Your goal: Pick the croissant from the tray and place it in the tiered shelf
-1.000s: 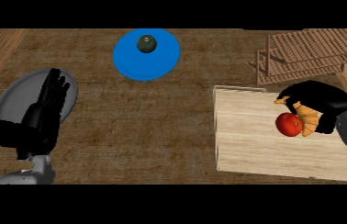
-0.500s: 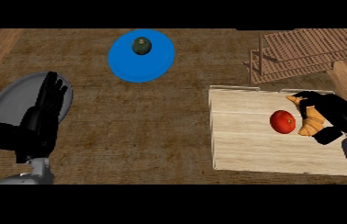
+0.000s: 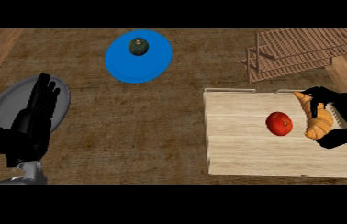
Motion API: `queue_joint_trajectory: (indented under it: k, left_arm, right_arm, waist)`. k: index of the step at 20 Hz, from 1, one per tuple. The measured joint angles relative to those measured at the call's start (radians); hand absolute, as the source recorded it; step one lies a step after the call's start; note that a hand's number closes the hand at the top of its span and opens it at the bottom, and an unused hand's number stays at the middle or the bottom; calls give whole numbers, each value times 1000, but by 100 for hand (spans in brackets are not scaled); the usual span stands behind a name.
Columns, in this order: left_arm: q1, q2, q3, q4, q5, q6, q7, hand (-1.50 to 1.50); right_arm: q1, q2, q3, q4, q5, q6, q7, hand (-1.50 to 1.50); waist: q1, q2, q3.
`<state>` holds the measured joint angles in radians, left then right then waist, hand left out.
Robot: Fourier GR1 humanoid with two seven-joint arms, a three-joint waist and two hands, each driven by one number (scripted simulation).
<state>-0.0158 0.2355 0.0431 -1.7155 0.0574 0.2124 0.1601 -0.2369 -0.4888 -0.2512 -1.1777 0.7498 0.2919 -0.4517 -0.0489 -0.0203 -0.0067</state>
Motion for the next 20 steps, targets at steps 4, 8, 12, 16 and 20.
queue_joint_trajectory:
  k: [4,8,12,16,20]
  left_arm:
    - [2,-3,2,0,3,-1,2,0]
    - [-1,-6,-2,-3,5,-12,-2,0]
    - [-25,-16,-5,29,1,-19,-13,0]
    - [-54,-22,-6,44,-4,-34,-9,0]
    - [-56,-35,-7,57,-19,-40,-26,0]
  right_arm:
    - [19,7,-121,-174,-148,92,111,150]
    - [29,-11,-253,-339,-265,157,267,150]
    - [18,-56,-354,-476,-356,229,430,150]
    - [-30,-87,-390,-479,-394,231,522,150]
    - [-93,-114,-380,-381,-378,173,519,150]
  waist:
    - [-11,-1,1]
    - [2,5,3]
    - [19,11,4]
    - [38,17,5]
    - [49,20,6]
